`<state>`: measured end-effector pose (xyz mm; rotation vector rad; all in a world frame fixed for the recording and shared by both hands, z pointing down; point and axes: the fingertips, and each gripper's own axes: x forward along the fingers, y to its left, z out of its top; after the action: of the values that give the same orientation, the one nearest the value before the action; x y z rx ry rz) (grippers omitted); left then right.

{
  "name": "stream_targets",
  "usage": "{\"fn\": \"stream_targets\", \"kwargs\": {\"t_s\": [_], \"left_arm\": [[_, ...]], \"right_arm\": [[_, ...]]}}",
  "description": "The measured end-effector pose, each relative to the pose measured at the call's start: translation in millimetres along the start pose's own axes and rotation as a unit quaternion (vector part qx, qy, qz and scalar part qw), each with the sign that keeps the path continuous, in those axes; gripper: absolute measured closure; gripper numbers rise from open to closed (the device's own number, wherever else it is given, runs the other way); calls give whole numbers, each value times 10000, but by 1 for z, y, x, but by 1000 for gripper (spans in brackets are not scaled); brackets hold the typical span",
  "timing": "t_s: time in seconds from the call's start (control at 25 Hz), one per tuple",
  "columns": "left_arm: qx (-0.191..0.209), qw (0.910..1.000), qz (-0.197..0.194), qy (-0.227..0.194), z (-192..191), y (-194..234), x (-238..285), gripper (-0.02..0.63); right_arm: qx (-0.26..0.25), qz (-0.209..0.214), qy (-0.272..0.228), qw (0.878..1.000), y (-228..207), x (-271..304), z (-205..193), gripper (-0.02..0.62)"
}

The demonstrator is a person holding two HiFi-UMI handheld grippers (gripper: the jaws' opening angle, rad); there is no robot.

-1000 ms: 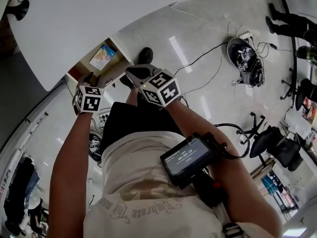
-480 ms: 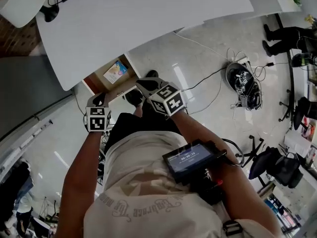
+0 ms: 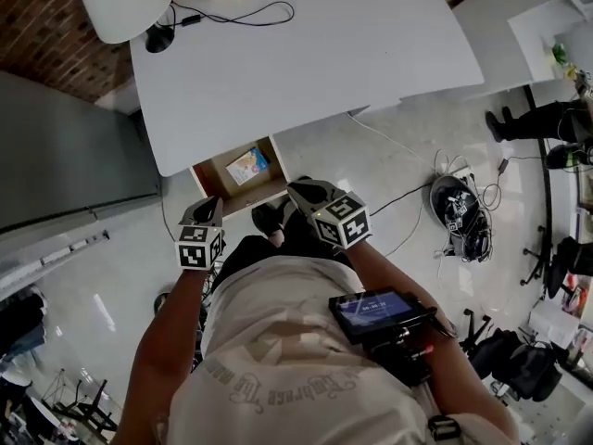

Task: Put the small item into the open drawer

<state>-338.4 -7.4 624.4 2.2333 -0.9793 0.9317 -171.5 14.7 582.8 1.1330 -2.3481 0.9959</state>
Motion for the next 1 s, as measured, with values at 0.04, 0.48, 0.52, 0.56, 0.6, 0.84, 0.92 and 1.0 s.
{"fn": "stream_targets", "kwargs": {"t_s": [0.04,0.48,0.52,0.56,0.6,0.84,0.92,1.0], "left_arm": [[-35,9999,-52,-97,3,-2,-5,600],[-327,9923,-139,-1187,43,-4,-56,600],[-332,9913,-130,-1264,47,-4,-62,600],[-333,9904,-111,-1336,52,-4,-67,600],[-326,9896,-89,-1398,57,-4,-71,600],[-225,9868,-96,-1599,68,-8,-82,600],[-189,9862,-111,-1641,71,-10,-83,600],[-155,9854,-128,-1693,75,-12,-84,600]], "right_arm": [[-70,35,-12,10000,5,-1,3,589],[-747,350,-646,9945,36,-18,70,589],[-781,354,-695,9939,38,-21,75,589],[-816,355,-740,9933,39,-24,81,589],[-846,355,-781,9927,39,-26,85,589],[-948,316,-1023,9897,42,-41,99,589],[-968,301,-1085,9889,43,-45,100,589],[-967,266,-1130,9885,43,-49,101,589]]}}
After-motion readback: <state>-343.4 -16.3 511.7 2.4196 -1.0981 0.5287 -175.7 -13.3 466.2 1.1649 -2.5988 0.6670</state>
